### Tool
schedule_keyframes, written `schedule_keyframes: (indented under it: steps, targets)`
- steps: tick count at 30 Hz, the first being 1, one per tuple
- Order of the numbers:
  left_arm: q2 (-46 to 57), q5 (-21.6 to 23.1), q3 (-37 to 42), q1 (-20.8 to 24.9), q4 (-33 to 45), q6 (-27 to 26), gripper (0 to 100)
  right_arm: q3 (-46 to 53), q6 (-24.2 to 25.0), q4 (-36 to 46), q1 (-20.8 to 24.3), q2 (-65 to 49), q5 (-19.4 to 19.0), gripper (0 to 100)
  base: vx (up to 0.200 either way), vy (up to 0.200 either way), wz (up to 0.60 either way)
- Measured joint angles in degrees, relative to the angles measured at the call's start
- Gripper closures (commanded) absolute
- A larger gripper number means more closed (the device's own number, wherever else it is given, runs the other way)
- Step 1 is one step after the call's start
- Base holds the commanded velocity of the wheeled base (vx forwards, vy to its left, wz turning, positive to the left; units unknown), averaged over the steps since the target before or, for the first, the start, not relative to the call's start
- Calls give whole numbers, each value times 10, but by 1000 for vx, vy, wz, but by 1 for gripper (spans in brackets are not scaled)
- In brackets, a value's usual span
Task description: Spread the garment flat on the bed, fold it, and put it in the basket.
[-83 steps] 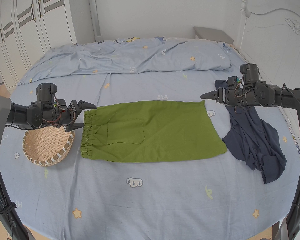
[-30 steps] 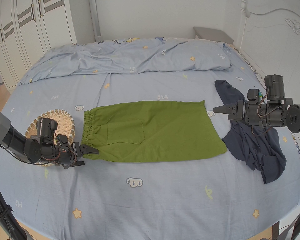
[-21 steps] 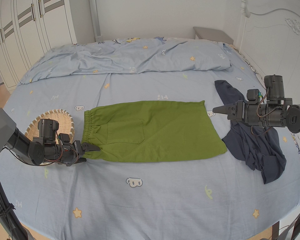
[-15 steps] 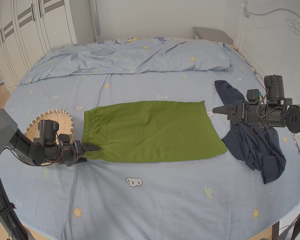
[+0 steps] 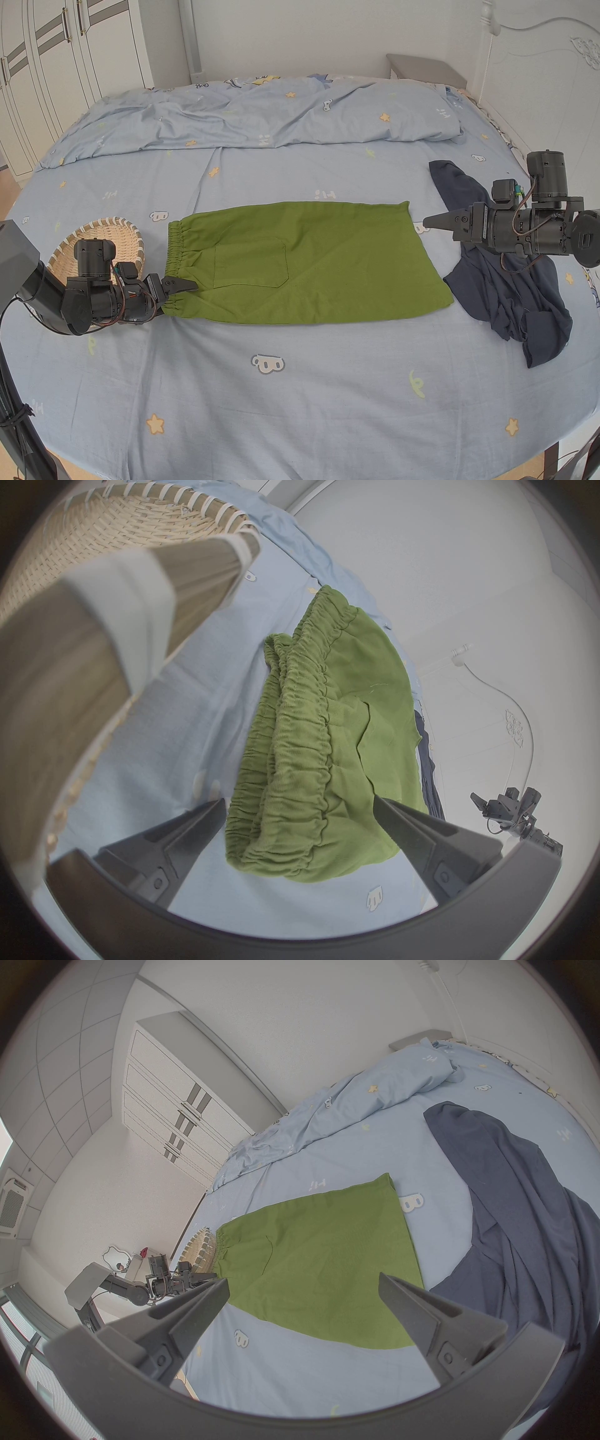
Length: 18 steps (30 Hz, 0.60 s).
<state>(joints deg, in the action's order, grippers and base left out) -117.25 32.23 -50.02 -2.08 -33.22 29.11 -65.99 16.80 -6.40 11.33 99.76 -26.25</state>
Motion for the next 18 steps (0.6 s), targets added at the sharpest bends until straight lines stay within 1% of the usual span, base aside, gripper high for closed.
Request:
schedule_keyframes:
  steps: [5, 9, 13, 18]
  targets:
    - [-13, 1, -5, 3, -21, 3, 0, 1, 0, 0, 0, 0, 0, 0, 0, 0, 0]
    - [-22, 1, -12, 5, -52, 23, 0, 1, -1, 0, 0, 0, 0, 0, 0, 0, 0]
    - [-30, 0, -17, 6, -79, 31, 0, 1, -1, 0, 0, 0, 1, 0, 0, 0, 0]
    - [-39, 1, -24, 4, -88, 32, 0, 1, -1, -1, 0, 0, 1, 0, 0, 0, 0]
